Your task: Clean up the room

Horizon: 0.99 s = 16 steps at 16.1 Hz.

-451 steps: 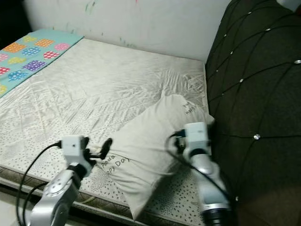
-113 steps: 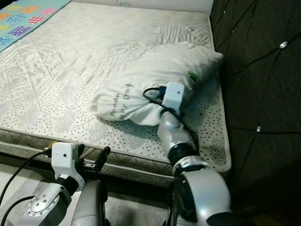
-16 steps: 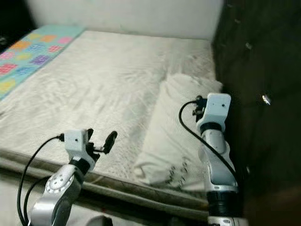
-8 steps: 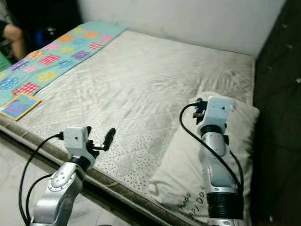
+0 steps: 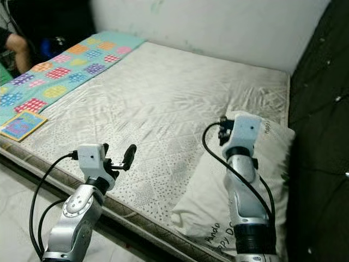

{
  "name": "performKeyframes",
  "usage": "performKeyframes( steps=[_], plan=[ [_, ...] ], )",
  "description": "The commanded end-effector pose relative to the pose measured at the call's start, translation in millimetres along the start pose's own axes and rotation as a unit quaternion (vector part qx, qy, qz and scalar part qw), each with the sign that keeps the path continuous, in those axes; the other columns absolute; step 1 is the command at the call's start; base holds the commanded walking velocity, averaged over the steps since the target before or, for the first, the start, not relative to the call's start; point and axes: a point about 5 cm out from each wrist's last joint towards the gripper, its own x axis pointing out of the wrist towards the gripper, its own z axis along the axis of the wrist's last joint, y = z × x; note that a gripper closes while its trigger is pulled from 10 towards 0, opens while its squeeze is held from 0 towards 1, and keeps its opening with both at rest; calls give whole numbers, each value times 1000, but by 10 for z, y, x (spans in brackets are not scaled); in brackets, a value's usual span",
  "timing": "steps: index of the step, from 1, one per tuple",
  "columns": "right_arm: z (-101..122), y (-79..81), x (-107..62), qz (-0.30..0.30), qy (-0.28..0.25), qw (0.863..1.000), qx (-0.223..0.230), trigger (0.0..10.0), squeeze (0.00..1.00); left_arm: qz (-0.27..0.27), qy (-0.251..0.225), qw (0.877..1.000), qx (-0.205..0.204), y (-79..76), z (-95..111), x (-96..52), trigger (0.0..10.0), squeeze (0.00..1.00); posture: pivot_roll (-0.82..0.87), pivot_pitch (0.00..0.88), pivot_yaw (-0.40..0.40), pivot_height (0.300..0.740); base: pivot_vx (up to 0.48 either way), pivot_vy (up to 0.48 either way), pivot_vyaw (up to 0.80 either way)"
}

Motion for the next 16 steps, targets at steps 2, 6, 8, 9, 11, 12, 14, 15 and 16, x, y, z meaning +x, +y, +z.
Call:
performKeyframes(
  steps=[2,6,8,9,11,12,14,15,16],
  plan=[
    [-51,-76,-8,-16,12,1000,11,10000,1000,3,4,1000,-1,-57,-44,-31,10000,0,-78,0,-26,740,0,0,0],
    [-92,-39,-36,-15,23,1000,10,10000,439,13,8,1000,0,30,-53,-40,10000,0,-84,0,-22,740,0,0,0],
    [-87,-29,-35,-11,23,1000,10,10000,0,11,8,1000,-1,24,-46,-34,10000,0,-85,0,-24,740,0,0,0],
    [-84,-33,-34,-11,21,1000,14,10000,1000,10,8,1000,-1,15,-47,-35,10000,0,-83,0,-24,740,0,0,0],
    [-70,-33,-31,-7,16,1000,23,10000,1000,9,9,1000,-2,-7,-57,-45,10000,0,-82,0,-26,740,0,0,0],
    [-79,-27,-32,-7,18,1000,22,10000,1000,14,8,1000,-6,4,-56,-56,10000,0,-79,0,-29,740,0,0,0],
    [-93,-20,-30,-8,22,999,26,10000,1000,17,5,1000,-11,23,-45,-62,10000,0,-77,0,-30,740,0,0,0],
    [-96,-18,-35,-8,23,999,27,10000,1000,18,4,1000,-13,25,-40,-69,10000,0,-75,0,-30,740,0,0,0],
    [-99,-17,-38,-9,23,999,26,10000,1000,19,8,1000,-17,30,-49,-74,10000,0,-75,0,-30,740,0,0,0]
  ],
)
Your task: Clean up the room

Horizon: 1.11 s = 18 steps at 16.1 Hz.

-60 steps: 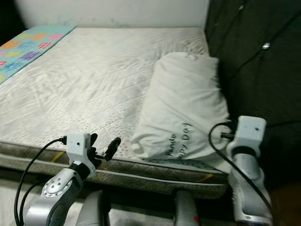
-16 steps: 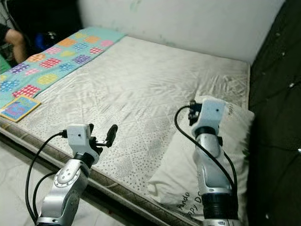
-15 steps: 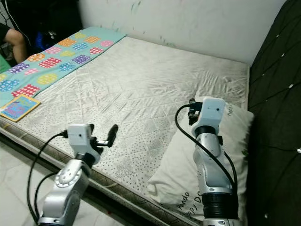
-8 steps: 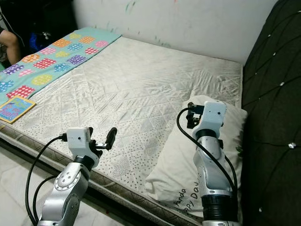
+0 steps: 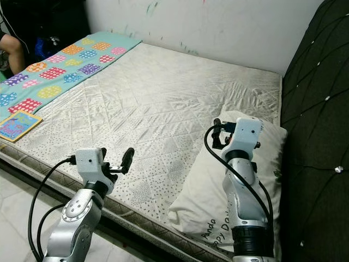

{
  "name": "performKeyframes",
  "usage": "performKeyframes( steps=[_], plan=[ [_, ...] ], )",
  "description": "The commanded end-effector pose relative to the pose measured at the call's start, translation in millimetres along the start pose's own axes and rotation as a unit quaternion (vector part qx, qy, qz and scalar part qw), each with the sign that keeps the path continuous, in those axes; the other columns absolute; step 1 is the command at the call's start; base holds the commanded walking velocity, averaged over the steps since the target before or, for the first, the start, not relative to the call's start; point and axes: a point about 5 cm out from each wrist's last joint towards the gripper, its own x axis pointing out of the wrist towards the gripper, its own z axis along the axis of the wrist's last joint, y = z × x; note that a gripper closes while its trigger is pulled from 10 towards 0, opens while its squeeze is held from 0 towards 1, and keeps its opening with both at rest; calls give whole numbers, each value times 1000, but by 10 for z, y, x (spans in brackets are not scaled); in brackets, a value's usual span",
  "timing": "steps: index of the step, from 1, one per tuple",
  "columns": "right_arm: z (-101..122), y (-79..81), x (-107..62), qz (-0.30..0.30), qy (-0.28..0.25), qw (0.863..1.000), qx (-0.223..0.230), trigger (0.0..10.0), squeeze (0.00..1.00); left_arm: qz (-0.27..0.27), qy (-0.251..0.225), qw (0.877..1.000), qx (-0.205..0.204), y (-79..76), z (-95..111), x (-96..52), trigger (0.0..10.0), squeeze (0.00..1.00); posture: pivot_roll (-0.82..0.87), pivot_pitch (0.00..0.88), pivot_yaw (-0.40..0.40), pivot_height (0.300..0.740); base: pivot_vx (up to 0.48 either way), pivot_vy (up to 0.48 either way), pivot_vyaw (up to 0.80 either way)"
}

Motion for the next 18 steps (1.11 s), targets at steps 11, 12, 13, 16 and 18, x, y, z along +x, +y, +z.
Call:
performKeyframes(
  steps=[11,12,13,16,18],
  plan=[
    [-46,-34,-11,-8,16,1000,-10,10000,0,-2,4,1000,-23,7,35,-16,10000,0,-72,0,-24,740,0,0,-341],
    [-56,-32,-16,-6,17,1000,-10,10000,0,-1,5,1000,-21,14,33,-22,10000,0,-71,0,-24,740,0,0,0],
    [-68,-22,-18,-4,19,1000,-10,10000,0,1,6,1000,-22,21,31,-26,10000,0,-71,0,-24,740,0,0,0],
    [-78,1,-17,1,21,1000,-9,10000,0,3,8,1000,-21,35,31,-34,10000,0,-66,0,-24,740,0,164,0],
    [-81,-2,-15,1,22,1000,-9,10000,0,3,9,1000,-20,39,32,-34,10000,0,-66,0,-24,740,0,259,0]
  ],
)
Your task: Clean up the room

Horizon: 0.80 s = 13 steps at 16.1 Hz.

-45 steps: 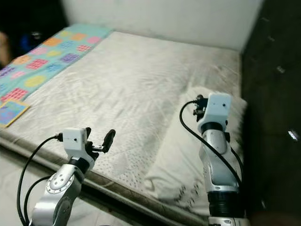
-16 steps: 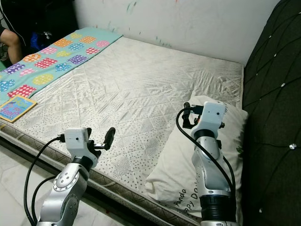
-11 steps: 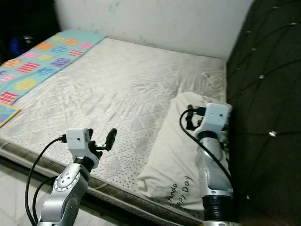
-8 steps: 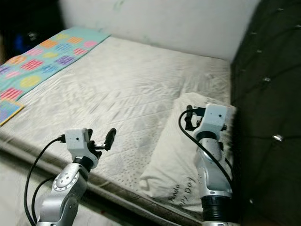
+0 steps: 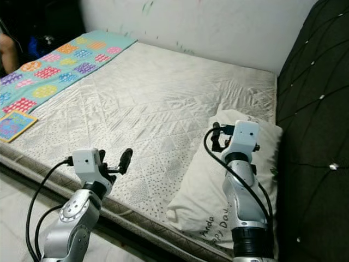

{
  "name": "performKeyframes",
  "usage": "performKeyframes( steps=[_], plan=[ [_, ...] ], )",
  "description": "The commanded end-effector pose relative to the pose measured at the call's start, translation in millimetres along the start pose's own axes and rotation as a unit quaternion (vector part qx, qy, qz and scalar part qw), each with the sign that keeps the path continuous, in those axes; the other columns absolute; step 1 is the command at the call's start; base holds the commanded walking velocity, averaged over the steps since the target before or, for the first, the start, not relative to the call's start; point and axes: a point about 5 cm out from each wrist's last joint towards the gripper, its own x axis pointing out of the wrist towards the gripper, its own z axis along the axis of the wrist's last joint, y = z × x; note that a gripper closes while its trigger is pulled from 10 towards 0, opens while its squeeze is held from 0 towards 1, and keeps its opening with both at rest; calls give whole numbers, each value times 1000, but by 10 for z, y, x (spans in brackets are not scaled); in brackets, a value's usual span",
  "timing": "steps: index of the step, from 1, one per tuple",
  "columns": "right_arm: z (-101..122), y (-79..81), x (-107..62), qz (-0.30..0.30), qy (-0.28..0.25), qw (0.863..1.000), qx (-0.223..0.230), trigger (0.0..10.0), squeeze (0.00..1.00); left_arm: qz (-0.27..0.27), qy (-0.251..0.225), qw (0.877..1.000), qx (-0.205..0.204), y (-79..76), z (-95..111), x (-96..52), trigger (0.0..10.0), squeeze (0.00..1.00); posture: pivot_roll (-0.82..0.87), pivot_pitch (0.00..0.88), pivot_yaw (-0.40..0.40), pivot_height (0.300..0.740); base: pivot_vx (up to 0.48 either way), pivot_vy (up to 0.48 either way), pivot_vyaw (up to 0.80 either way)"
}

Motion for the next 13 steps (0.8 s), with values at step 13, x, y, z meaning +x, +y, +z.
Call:
performKeyframes(
  steps=[13],
  plan=[
    [-62,17,-13,13,15,1000,0,10000,0,6,1,1000,3,16,18,-5,10000,0,-70,0,-27,740,0,294,-254]
  ],
)
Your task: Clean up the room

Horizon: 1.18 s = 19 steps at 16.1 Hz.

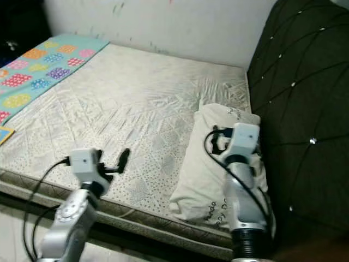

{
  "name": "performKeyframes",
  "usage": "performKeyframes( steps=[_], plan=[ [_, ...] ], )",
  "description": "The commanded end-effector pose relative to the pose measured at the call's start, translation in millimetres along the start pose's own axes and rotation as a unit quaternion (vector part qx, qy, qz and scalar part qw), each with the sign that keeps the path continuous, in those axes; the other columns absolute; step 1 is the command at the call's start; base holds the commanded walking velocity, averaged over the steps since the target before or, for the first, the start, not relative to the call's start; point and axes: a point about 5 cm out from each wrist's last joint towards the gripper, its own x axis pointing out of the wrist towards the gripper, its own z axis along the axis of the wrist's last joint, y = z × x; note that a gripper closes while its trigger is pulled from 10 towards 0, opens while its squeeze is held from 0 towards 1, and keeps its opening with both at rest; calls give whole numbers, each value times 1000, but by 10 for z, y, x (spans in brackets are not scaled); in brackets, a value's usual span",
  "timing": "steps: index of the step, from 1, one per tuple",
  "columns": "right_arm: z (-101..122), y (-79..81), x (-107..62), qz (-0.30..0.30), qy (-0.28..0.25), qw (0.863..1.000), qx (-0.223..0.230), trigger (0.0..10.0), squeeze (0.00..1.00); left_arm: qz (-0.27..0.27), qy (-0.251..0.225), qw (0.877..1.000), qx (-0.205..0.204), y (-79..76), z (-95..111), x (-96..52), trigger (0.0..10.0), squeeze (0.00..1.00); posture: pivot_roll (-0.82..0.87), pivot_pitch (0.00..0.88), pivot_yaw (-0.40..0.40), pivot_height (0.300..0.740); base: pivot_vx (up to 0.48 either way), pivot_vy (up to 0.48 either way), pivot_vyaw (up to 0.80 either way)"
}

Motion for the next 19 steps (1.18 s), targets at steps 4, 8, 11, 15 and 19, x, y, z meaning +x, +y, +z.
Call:
performKeyframes(
  steps=[4,8,11,15,19],
  plan=[
    [-8,-19,-1,5,5,1000,-4,10000,0,-5,3,1000,-3,-52,-6,9,10000,0,-71,0,-28,740,0,352,0],
    [-14,-20,-5,9,6,1000,-3,10000,0,-6,-3,1000,-6,-59,0,4,10000,0,-72,0,-30,740,0,354,0],
    [-32,-12,-9,12,9,1000,-5,10000,0,-17,-12,1000,-7,-84,26,-2,10000,0,-73,0,-31,740,0,0,0],
    [-36,-10,-13,16,11,1000,-8,10000,0,-26,-17,999,-11,-91,39,-10,10000,0,-75,0,-30,740,0,0,0],
    [-53,1,-17,19,13,1000,-11,10000,0,-31,-18,999,-12,-90,45,-17,10000,0,-71,0,-31,740,220,0,0]
  ],
)
